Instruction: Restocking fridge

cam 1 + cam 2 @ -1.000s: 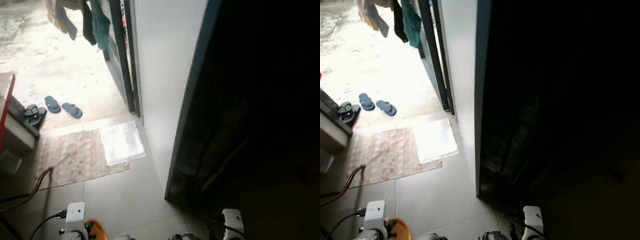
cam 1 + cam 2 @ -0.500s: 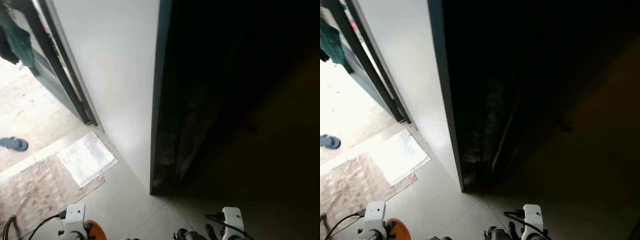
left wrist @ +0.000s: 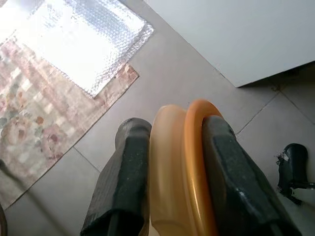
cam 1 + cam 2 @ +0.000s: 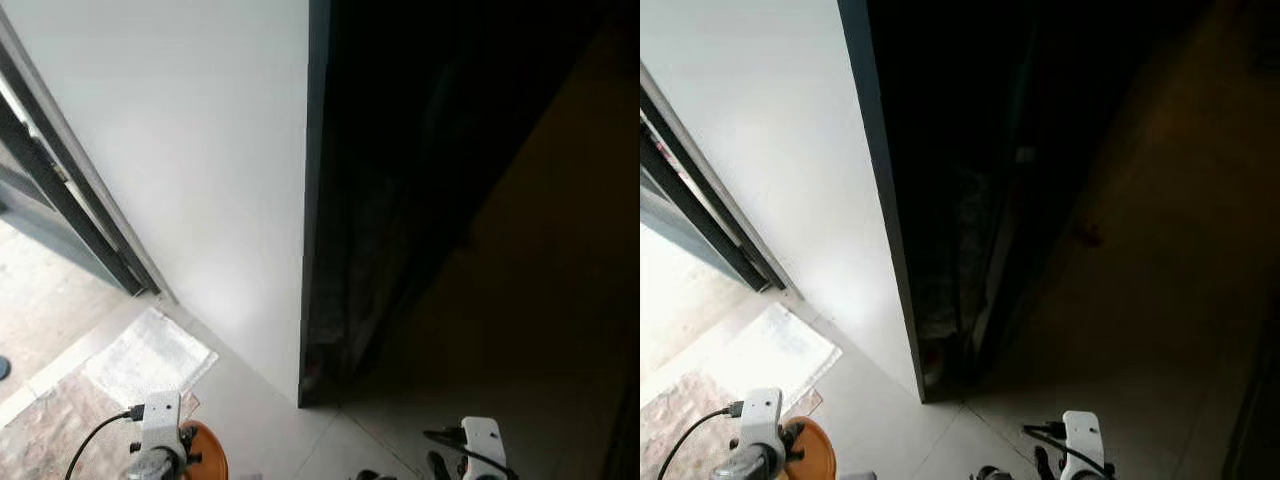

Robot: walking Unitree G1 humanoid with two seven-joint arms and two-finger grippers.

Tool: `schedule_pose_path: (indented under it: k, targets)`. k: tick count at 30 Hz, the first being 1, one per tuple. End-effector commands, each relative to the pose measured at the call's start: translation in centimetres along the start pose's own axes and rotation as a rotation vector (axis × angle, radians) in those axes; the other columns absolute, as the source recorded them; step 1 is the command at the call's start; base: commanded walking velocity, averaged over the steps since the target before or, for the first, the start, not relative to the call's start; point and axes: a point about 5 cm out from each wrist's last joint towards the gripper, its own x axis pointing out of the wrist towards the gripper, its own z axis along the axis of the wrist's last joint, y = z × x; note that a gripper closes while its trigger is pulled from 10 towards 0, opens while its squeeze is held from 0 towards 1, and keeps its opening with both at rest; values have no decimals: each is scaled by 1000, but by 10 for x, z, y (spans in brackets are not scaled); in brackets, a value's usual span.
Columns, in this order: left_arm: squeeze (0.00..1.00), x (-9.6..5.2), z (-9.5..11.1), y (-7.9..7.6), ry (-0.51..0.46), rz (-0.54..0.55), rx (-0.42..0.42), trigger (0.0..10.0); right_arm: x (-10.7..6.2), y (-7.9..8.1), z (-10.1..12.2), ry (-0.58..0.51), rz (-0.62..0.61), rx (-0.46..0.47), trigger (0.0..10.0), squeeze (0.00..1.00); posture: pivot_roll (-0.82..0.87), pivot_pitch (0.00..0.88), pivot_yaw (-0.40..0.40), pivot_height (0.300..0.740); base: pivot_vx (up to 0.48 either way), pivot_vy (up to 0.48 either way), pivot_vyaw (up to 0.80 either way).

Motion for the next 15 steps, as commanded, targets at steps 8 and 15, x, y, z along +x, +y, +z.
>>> schedule_pose_path:
  k: [8, 15]
  targets:
    - [0, -4, -21, -6, 79, -24, 0, 10000, -1, 2, -10, 30, 5, 3, 10000, 0, 34, 176, -26, 740, 0, 152, -792]
    - [0, -3, -20, -6, 76, -23, -1, 10000, -1, 2, -10, 29, 5, 3, 10000, 0, 32, 177, -26, 740, 0, 0, -791]
